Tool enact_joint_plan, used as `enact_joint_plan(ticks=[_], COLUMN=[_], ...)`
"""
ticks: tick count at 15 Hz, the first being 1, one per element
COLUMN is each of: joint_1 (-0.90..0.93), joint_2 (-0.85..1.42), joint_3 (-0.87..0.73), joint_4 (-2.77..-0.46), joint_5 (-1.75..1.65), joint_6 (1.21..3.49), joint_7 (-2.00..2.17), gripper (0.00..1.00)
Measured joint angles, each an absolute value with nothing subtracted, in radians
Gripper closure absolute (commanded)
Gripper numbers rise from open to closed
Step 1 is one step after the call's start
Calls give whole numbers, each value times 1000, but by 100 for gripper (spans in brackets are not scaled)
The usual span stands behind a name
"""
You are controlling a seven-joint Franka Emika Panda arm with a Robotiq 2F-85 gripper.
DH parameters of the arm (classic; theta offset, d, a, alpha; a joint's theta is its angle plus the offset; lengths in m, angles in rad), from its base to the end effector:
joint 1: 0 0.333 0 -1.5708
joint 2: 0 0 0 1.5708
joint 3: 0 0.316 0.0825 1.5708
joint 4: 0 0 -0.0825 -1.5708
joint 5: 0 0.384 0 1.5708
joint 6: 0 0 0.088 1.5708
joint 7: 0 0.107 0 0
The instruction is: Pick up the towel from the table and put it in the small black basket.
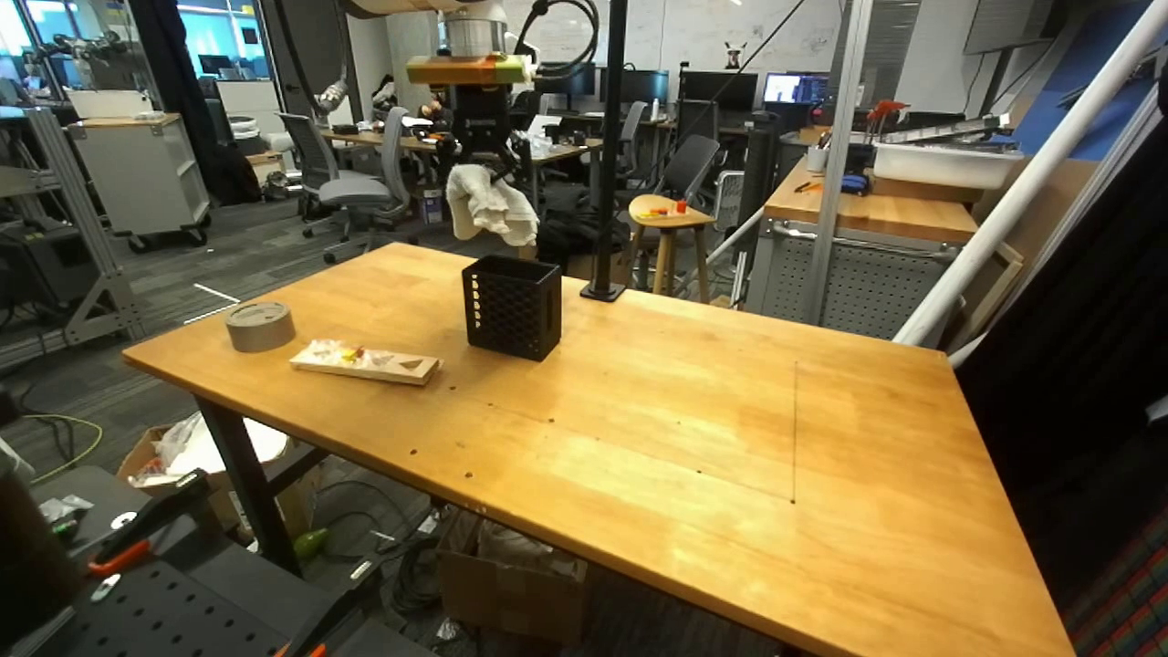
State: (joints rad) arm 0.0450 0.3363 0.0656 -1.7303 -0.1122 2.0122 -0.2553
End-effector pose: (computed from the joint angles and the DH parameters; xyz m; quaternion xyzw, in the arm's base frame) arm 0.6385 0.0608 0.3829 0.9776 0.2050 -0.0294 0.0372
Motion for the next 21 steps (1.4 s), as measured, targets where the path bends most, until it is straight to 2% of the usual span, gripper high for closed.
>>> enact_joint_plan(ticks=[9,21], joint_1=[-35,-29], joint_2=[437,531], joint_3=[65,107], joint_4=[-1731,-1652], joint_5=[-76,-69], joint_6=[2078,2047], joint_7=[-414,-517], gripper=[97,98])
